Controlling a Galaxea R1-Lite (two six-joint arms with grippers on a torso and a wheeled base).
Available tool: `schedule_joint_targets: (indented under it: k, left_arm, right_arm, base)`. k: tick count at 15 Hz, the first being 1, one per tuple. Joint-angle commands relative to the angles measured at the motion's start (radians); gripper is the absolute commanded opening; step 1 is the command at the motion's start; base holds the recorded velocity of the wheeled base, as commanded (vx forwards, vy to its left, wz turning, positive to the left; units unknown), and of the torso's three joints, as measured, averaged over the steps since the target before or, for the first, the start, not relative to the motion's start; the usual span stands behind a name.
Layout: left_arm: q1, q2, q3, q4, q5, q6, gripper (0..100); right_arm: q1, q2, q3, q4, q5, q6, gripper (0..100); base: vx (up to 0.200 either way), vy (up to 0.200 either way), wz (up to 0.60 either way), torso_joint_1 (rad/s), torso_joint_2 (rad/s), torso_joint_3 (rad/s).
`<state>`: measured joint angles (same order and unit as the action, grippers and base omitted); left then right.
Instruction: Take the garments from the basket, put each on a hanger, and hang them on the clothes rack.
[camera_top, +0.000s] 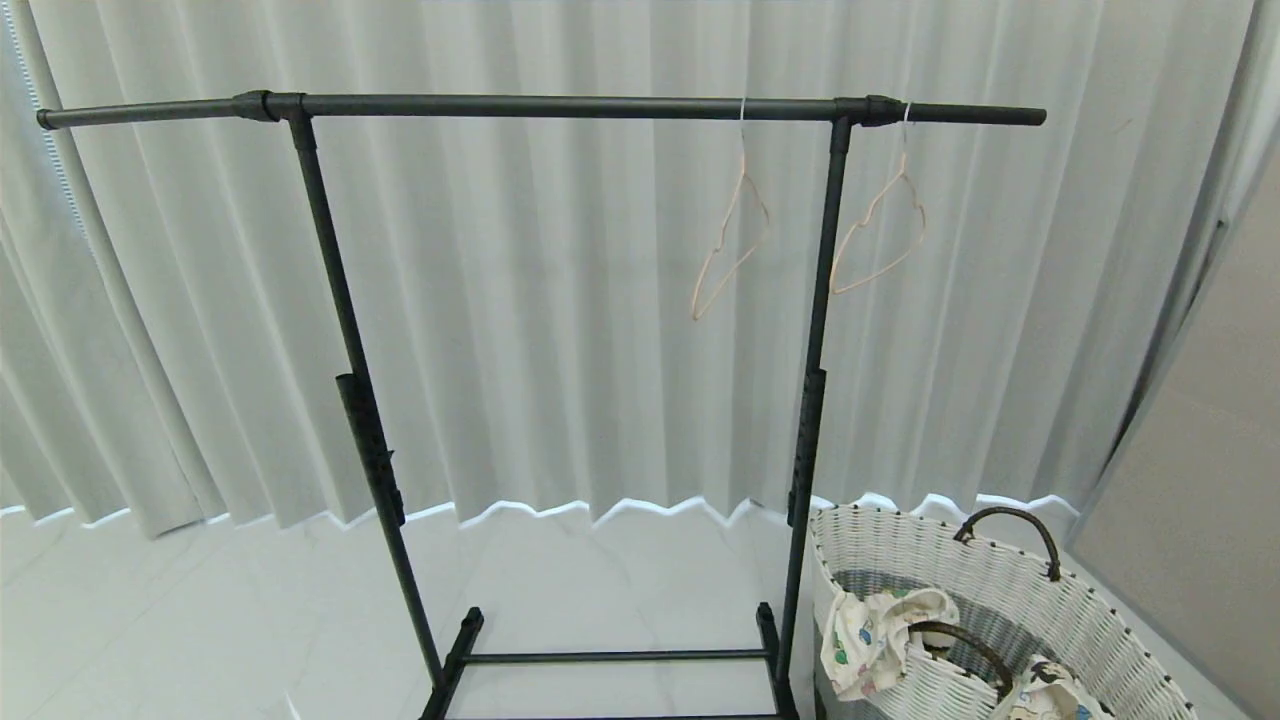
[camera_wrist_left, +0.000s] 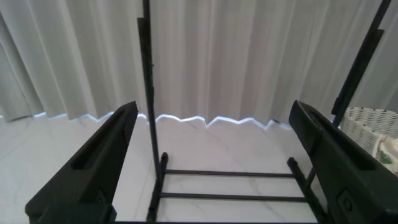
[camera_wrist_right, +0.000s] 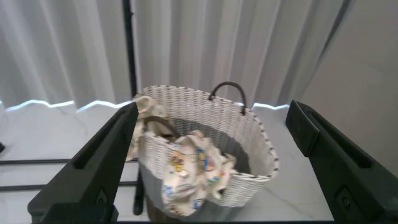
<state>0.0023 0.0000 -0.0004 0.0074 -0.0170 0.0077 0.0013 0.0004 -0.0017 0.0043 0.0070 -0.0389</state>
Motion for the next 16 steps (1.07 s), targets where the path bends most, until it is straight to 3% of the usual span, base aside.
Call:
schedule_joint_targets:
  k: [1, 7, 12, 16]
  left_arm:
    - [0.001, 0.002, -0.001, 0.000, 0.000, 0.000, 100]
    - [0.001, 0.002, 0.000, 0.000, 0.000, 0.000, 100]
    - [-0.001, 0.000, -0.001, 0.000, 0.000, -0.002, 100]
    - [0.001, 0.000, -0.001, 0.000, 0.008, -0.031, 100]
  right_arm:
    - [0.000, 0.000, 0.000, 0.000, 0.001, 0.001, 100]
    - [0.000, 0.000, 0.000, 0.000, 0.001, 0.011, 100]
    - [0.000, 0.000, 0.000, -0.001, 0.001, 0.033, 100]
    - [0.000, 0.000, 0.000, -0.001, 0.004, 0.002, 100]
  base:
    - [0.000, -0.200, 0.00, 0.007, 0.00, 0.002]
    - [0.000, 0.000, 0.00, 0.000, 0.00, 0.000]
    - [0.200, 0.000, 0.00, 0.003, 0.00, 0.006]
    - [0.000, 0.000, 0.00, 0.000, 0.00, 0.000]
